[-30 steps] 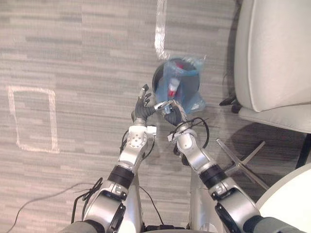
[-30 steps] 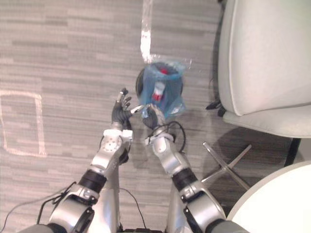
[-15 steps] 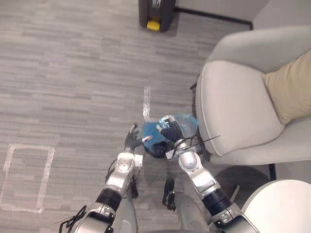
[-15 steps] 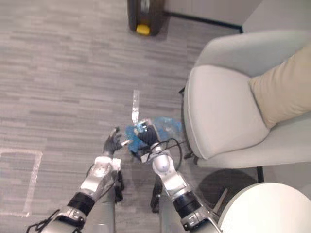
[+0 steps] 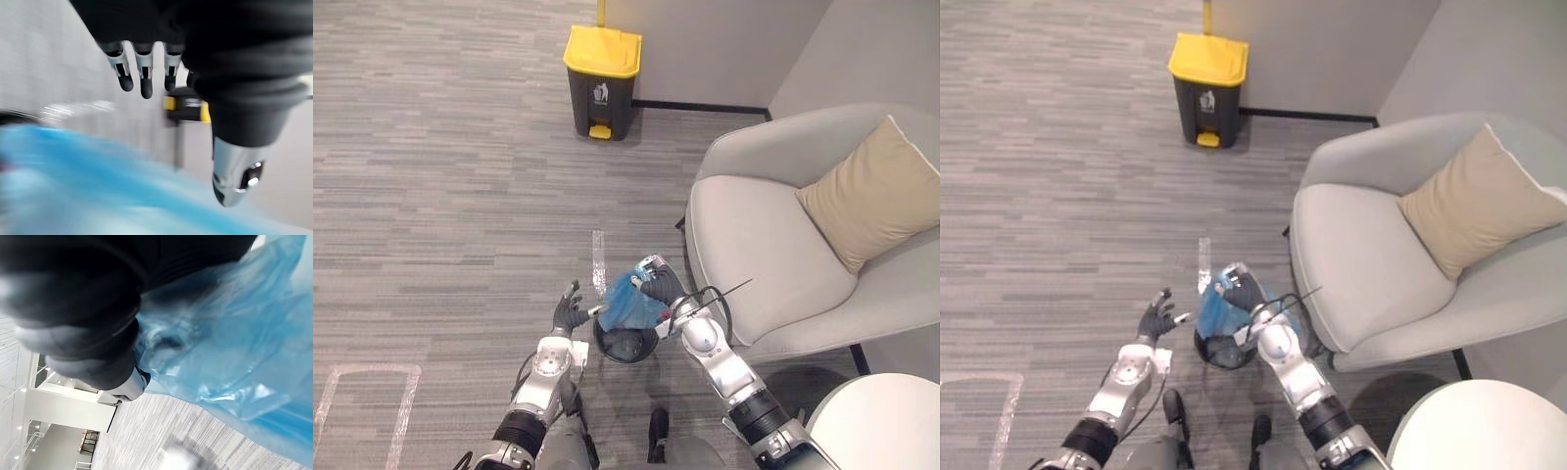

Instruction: Gather rubbish on tea table into small bin, then transfer packed bag to large trash can.

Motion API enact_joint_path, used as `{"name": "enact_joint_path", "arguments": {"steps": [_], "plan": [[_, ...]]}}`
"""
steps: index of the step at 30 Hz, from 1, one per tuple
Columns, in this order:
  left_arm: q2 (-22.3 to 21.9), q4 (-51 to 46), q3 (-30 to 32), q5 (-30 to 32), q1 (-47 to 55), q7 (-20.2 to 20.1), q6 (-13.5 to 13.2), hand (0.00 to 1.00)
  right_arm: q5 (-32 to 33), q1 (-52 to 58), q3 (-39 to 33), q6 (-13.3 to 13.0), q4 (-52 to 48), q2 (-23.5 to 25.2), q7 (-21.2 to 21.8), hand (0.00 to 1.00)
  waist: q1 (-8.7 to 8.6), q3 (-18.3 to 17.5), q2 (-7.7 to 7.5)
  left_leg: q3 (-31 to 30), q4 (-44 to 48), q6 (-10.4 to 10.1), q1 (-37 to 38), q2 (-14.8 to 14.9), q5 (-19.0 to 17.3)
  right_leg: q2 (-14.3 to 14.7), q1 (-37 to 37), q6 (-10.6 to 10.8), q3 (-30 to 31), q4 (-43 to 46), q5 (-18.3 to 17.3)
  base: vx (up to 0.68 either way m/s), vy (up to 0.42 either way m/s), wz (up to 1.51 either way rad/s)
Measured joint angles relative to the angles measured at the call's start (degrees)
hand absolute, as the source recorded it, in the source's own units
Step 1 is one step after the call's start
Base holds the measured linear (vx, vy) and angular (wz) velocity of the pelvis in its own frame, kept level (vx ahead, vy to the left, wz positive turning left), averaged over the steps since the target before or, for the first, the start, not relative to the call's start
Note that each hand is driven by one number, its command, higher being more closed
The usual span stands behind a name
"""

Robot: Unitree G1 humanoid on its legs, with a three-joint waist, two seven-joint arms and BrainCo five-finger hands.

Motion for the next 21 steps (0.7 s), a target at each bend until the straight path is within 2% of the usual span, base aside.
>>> {"name": "enact_joint_path", "arguments": {"steps": [3,6,8,10,12,13,16,18,21], "plan": [[2.3,-8.3,1.9,0.6,5.3,-1.2,-3.1,0.00,0.8,3.0,-0.5,0.0,-4.6,-2.6,1.8,1.00,-0.02,-0.4,0.64,-3.0,0.0,-0.2,0.9,-0.1,0.2,0.0,1.7,0.1,0.4,-0.9,0.5,0.10,-0.015,-0.08],[3.3,-10.1,1.9,6.2,10.6,-2.3,-3.2,0.00,2.0,6.3,-1.6,-0.8,-9.7,-5.3,2.4,1.00,0.06,-1.1,1.90,-5.4,-0.4,-0.8,1.2,-0.1,-0.2,0.0,2.4,0.2,-0.2,-1.0,0.5,0.02,-0.012,0.06],[4.1,-6.8,-0.6,9.5,14.0,-2.4,-3.8,0.00,2.9,6.5,-1.8,-1.3,-11.0,-6.5,3.6,1.00,0.39,-1.7,2.77,-5.6,-0.4,-0.8,1.2,0.1,-0.2,0.1,2.4,0.2,0.0,-0.9,0.4,-0.05,0.018,0.03],[4.2,-4.5,-2.1,-0.7,17.2,-11.0,0.5,0.00,4.5,6.5,-1.9,-1.7,-11.5,-6.2,4.6,1.00,0.24,-1.9,3.13,-5.7,-0.4,-1.7,1.6,0.2,-0.9,0.3,2.2,0.2,0.1,-1.0,-0.6,-0.09,0.023,-0.02],[4.8,-9.1,-4.2,5.4,18.7,-11.2,0.3,0.00,4.6,6.7,-1.8,-1.8,-13.0,-6.3,5.5,1.00,0.36,-1.9,3.09,-6.2,-0.4,-1.5,1.5,0.2,-1.1,0.4,2.3,0.3,0.1,-1.0,-0.6,-0.06,0.015,0.04],[5.5,-13.7,-4.8,7.3,18.8,-11.0,-0.6,0.00,5.0,6.7,-1.8,-2.3,-14.0,-6.4,5.8,1.00,0.39,-1.9,3.05,-6.6,-0.4,-1.5,1.5,0.1,-1.1,0.3,2.3,0.3,0.1,-1.0,-0.6,-0.02,0.019,0.03],[7.0,-20.4,-4.3,7.9,16.7,-11.0,-4.2,0.00,5.1,6.7,-1.7,-3.5,-16.6,-6.4,5.8,1.00,0.42,-2.6,3.23,-6.8,-0.4,-1.7,1.2,0.0,-0.8,0.4,2.1,0.2,0.6,-1.2,-0.5,0.01,0.001,0.00],[7.3,-21.1,-4.0,7.9,15.8,-11.0,-4.4,0.00,5.1,6.6,-1.7,-3.8,-17.3,-6.4,5.8,1.00,0.39,-3.9,3.16,-6.6,-0.4,-1.6,0.7,-0.1,-0.6,0.3,1.4,0.2,1.0,-1.4,-0.1,0.07,0.004,-0.06],[8.1,-21.1,-4.1,7.9,15.5,-11.1,-4.4,0.00,6.3,5.6,-1.7,-3.9,-17.4,-6.4,5.7,1.00,0.22,-4.0,3.06,-6.1,-0.4,-1.1,0.7,-0.3,0.0,0.3,1.4,0.2,1.5,-1.5,1.2,0.08,0.001,-0.09]]}}
